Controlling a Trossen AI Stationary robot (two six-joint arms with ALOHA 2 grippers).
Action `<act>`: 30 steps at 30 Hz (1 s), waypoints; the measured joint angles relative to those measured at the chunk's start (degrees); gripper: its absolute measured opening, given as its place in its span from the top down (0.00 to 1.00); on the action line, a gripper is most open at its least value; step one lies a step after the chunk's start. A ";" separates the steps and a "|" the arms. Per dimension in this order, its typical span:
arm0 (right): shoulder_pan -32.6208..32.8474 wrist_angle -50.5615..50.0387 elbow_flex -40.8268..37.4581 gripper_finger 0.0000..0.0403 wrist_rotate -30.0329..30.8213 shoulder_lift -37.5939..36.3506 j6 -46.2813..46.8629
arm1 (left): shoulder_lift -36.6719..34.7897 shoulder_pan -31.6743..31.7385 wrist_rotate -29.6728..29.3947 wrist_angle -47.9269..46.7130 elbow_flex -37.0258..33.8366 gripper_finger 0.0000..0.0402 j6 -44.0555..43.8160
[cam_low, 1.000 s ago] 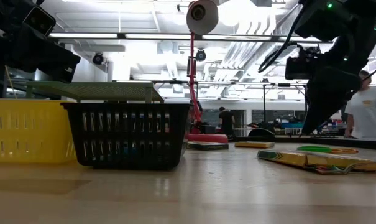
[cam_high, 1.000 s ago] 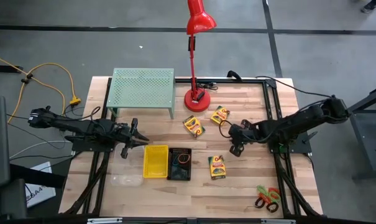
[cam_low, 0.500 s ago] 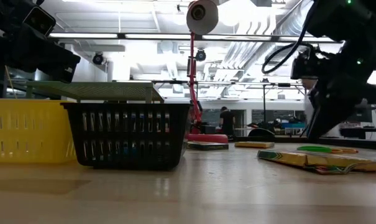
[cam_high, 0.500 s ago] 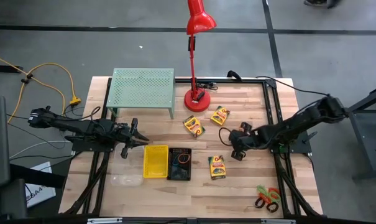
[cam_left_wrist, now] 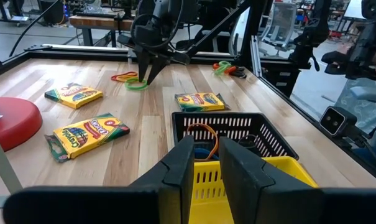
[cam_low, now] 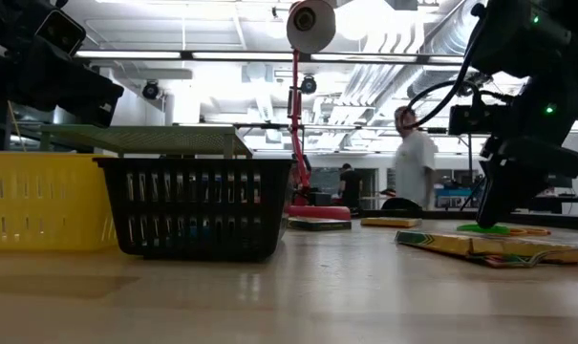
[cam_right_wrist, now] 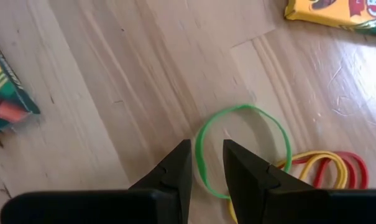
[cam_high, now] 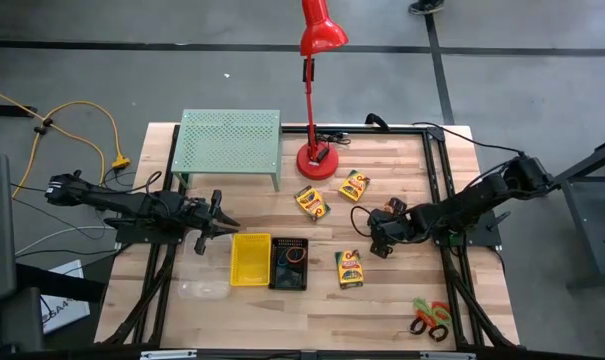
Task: Pick & Place Office Desk Supplies
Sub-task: Put the green rubber band into the black bin
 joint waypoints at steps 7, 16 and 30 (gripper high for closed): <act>0.00 -0.05 0.00 0.80 -0.04 0.00 0.78 | -0.02 -0.01 0.00 -0.02 0.00 0.82 -0.01; 0.00 -0.64 0.00 0.80 -0.72 0.00 0.93 | 0.00 0.01 0.00 -0.01 0.00 0.82 0.00; 0.00 -2.09 0.03 0.80 -2.81 1.11 2.31 | 0.00 0.01 0.00 -0.02 0.00 0.82 0.01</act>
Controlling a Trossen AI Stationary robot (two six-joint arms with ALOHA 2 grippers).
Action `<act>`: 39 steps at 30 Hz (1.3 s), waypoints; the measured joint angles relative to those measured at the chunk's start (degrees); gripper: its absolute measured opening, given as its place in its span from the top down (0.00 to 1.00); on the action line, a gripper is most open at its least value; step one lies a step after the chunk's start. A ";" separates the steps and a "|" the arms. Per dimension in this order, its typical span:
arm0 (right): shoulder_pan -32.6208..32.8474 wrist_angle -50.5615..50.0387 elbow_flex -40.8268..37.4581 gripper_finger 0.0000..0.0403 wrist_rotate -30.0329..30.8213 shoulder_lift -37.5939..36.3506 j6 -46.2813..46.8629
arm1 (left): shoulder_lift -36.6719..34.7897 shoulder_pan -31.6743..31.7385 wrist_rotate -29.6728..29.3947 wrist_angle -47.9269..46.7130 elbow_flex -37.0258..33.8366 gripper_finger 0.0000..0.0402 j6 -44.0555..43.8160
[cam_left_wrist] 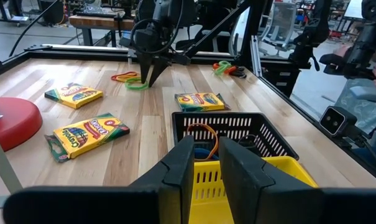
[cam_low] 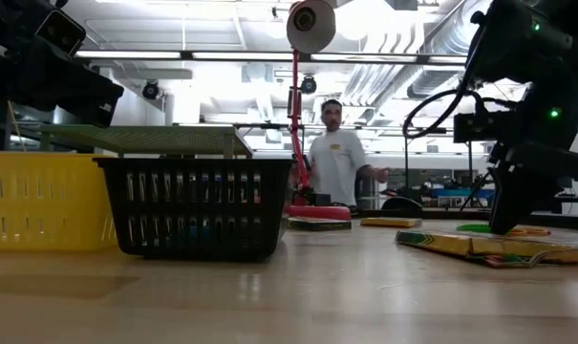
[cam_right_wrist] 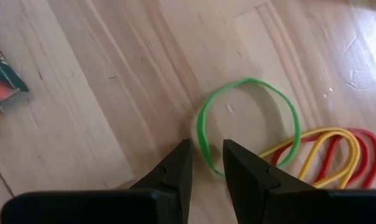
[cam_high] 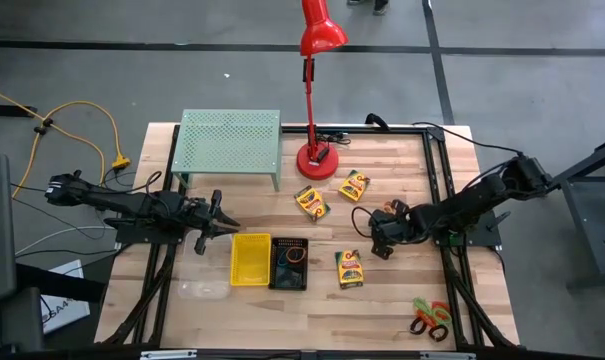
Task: Pick & Place Office Desk Supplies
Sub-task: Put the green rubber band into the black bin
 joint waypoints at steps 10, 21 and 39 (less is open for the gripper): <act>0.02 0.77 0.13 0.88 -0.50 1.60 0.02 | -0.02 0.00 0.00 0.00 0.00 0.82 0.00; 0.02 1.24 0.04 0.99 0.59 1.69 0.00 | -0.02 -0.02 0.00 0.00 0.00 0.82 0.00; -0.53 19.51 -0.15 1.00 5.29 -2.95 -8.80 | -0.02 -0.02 -0.01 0.02 0.00 0.82 -0.02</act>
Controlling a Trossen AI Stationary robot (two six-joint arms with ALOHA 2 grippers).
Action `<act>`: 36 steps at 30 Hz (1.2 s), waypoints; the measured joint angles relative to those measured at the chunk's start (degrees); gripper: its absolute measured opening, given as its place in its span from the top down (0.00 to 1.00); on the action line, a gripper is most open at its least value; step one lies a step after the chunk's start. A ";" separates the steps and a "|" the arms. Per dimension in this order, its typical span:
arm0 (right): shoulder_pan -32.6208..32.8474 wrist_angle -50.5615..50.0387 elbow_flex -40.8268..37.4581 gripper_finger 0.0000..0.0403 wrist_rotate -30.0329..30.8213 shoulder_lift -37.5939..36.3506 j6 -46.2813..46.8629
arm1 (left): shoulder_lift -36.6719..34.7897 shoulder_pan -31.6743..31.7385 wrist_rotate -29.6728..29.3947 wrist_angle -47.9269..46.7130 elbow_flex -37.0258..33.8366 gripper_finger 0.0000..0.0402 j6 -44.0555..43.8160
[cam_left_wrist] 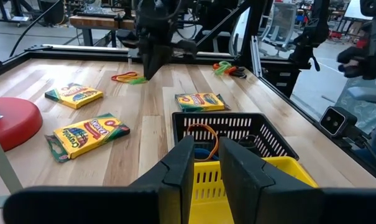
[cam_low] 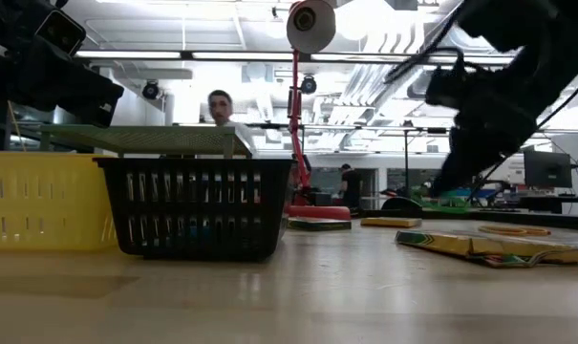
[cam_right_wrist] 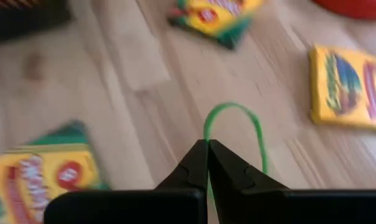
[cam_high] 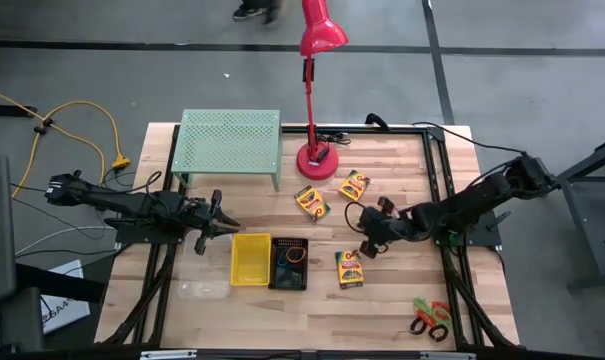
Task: Pick & Place Office Desk Supplies
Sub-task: Put the green rubber band into the black bin
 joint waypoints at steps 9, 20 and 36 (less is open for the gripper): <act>-0.74 23.24 0.10 1.00 -1.32 -1.23 -13.35 | 0.01 0.00 0.01 -0.01 0.00 0.82 0.02; -0.75 39.21 0.12 1.00 -10.15 -1.24 -24.55 | 0.02 0.02 0.01 -0.02 0.00 0.82 -0.01; -0.75 39.65 8.42 1.00 -12.54 7.93 -26.42 | 0.02 0.00 0.02 -0.01 0.00 0.82 0.01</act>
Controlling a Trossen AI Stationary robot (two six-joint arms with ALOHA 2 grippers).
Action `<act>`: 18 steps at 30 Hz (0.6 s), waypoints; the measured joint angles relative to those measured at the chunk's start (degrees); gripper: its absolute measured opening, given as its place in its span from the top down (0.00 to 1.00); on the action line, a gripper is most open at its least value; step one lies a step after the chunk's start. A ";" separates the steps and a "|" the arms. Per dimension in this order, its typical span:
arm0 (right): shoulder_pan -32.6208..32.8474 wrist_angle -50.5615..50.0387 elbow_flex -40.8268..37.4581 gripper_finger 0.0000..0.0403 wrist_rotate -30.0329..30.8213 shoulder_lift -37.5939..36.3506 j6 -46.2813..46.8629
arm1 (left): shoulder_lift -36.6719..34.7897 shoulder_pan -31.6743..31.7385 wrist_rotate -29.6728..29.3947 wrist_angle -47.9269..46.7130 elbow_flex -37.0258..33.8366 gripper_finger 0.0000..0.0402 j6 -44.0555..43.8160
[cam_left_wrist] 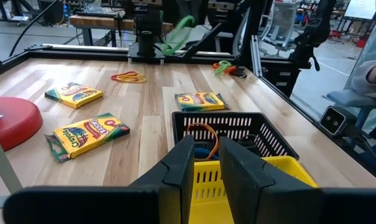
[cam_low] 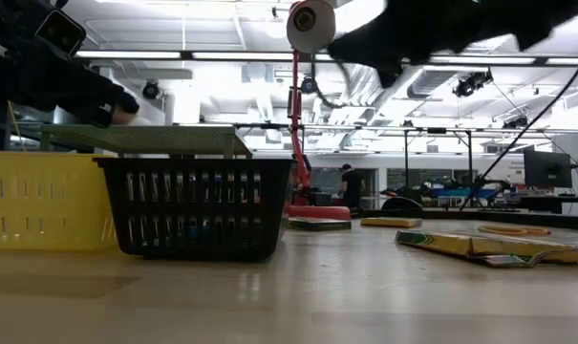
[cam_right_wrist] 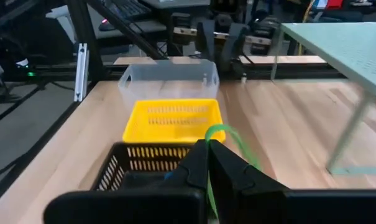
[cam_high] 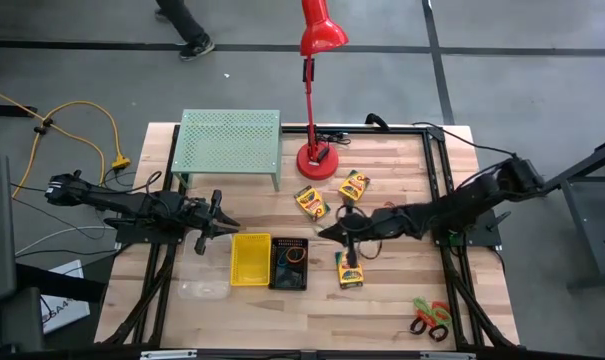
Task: Pick & Place Office Desk Supplies
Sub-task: Put the green rubber band into the black bin
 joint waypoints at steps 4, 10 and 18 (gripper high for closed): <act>-0.14 -4.08 7.09 1.00 -0.08 5.33 -2.00 | 0.00 0.00 -0.01 0.21 0.00 0.82 -0.01; -1.00 -9.15 17.35 1.00 -3.47 13.09 -3.52 | -0.02 0.02 -0.01 0.72 0.00 0.82 0.00; -1.07 -14.25 26.37 1.00 -8.67 23.46 -2.54 | 0.00 0.00 0.00 1.29 0.00 0.82 0.01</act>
